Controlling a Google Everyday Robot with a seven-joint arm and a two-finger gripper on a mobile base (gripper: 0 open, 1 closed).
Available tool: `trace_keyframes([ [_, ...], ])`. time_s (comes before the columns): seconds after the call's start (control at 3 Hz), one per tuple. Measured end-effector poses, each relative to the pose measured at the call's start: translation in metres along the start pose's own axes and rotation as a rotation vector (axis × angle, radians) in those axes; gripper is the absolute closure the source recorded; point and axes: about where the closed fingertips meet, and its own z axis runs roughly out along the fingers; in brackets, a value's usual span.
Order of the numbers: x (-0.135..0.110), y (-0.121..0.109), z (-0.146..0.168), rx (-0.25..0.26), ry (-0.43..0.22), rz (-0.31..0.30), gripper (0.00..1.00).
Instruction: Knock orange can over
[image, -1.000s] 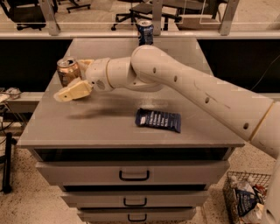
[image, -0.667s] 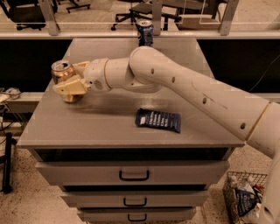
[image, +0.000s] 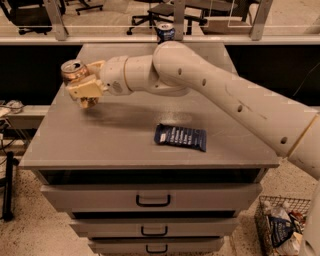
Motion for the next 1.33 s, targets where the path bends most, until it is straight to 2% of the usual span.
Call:
trace_keyframes([
  [0.33,-0.018,-0.018,-0.021,-0.002,0.093,-0.095,1.00],
  [0.67,-0.008,-0.032,-0.049,-0.038,0.288,-0.204,1.00],
  [1.33,0.037,-0.046,-0.101,-0.149,0.673,-0.332,1.00],
])
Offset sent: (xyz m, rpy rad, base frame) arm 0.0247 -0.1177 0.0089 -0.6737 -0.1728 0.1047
